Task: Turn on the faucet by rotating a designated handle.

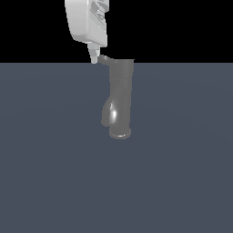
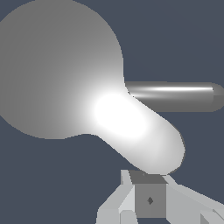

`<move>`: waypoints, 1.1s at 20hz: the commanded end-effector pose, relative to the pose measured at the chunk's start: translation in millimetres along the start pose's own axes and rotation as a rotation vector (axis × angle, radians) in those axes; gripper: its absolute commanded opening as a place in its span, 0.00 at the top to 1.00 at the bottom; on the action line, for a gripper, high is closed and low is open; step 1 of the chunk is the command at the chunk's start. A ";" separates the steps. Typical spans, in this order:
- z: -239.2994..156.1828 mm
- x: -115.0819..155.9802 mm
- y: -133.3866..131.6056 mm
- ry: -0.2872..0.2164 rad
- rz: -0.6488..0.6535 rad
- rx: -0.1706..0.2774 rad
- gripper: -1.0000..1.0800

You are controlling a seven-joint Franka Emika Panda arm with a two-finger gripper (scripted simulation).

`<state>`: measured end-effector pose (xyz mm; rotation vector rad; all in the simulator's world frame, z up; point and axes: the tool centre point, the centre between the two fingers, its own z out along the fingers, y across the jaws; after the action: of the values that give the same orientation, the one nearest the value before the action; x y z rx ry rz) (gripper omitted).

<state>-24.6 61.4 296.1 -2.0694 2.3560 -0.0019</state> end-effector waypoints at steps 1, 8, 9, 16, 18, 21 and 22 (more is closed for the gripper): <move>-0.2 14.4 7.3 0.003 0.018 -0.004 1.00; -0.2 23.6 14.8 0.002 0.003 -0.003 1.00; -0.2 28.9 16.4 0.002 0.005 -0.003 1.00; -0.5 66.8 27.7 0.003 0.014 -0.004 1.00; -0.7 78.1 31.0 0.003 0.017 -0.005 1.00; -0.4 50.7 30.3 0.001 -0.035 -0.004 1.00; -0.5 57.2 27.7 0.001 -0.031 -0.004 1.00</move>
<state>-61.2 21.4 296.2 -2.1253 2.3096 0.0015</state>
